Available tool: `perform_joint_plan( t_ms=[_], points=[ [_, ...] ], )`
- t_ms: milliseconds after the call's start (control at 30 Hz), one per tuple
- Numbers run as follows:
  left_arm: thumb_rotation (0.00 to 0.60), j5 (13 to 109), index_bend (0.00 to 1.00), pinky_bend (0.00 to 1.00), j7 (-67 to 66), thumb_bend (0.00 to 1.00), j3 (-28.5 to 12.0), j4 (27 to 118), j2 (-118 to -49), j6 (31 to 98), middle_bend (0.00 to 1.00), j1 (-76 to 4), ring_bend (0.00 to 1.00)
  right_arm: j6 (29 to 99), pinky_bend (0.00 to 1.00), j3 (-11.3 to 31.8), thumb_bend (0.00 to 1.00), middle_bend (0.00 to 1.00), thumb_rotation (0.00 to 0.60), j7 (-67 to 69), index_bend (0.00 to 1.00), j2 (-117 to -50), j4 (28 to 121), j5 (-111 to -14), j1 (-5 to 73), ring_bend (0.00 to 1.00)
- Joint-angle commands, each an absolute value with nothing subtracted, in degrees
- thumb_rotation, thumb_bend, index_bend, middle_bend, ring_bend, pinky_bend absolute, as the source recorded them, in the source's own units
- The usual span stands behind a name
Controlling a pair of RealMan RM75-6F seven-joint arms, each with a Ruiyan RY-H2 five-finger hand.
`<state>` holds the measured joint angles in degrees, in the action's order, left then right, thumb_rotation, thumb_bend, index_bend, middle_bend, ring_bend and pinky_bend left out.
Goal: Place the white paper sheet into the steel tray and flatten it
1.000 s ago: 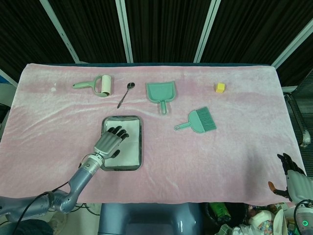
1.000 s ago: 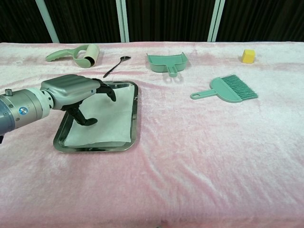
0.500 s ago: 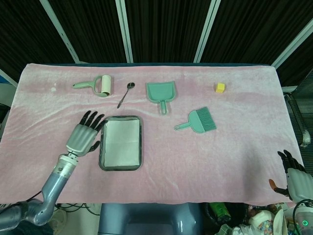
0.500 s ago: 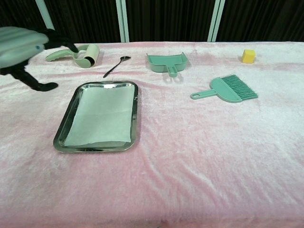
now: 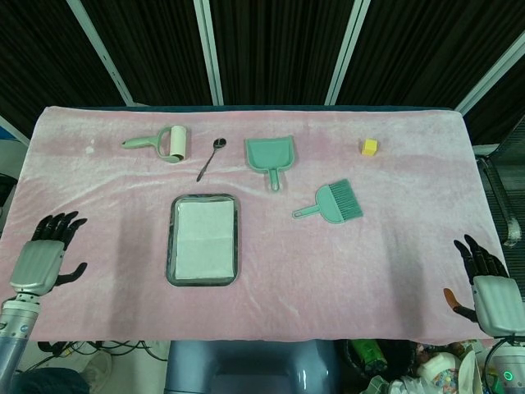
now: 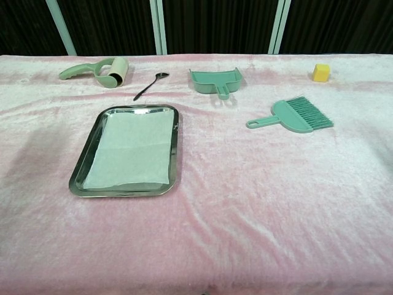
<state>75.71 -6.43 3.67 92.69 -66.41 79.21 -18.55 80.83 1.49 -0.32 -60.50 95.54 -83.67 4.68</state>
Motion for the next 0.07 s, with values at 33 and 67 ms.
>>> perform_joint_plan(
  t_ms=[33,67],
  points=[
    [0.6,78.2,0.12,0.0,-4.67,0.27,3.78,91.36,-65.65,82.0,0.04,-16.69,0.0,80.39,0.15,1.18,0.25,0.0,0.6,1.19,0.0,-61.03,94.82,-84.06,4.61,0.09],
    [0.6,78.49,0.12,0.0,-4.44,0.27,3.61,91.34,-65.51,82.33,0.04,-16.41,0.0,80.31,0.15,1.19,0.25,0.0,0.6,1.4,0.0,-61.0,94.86,-84.06,4.62,0.09]
  ],
)
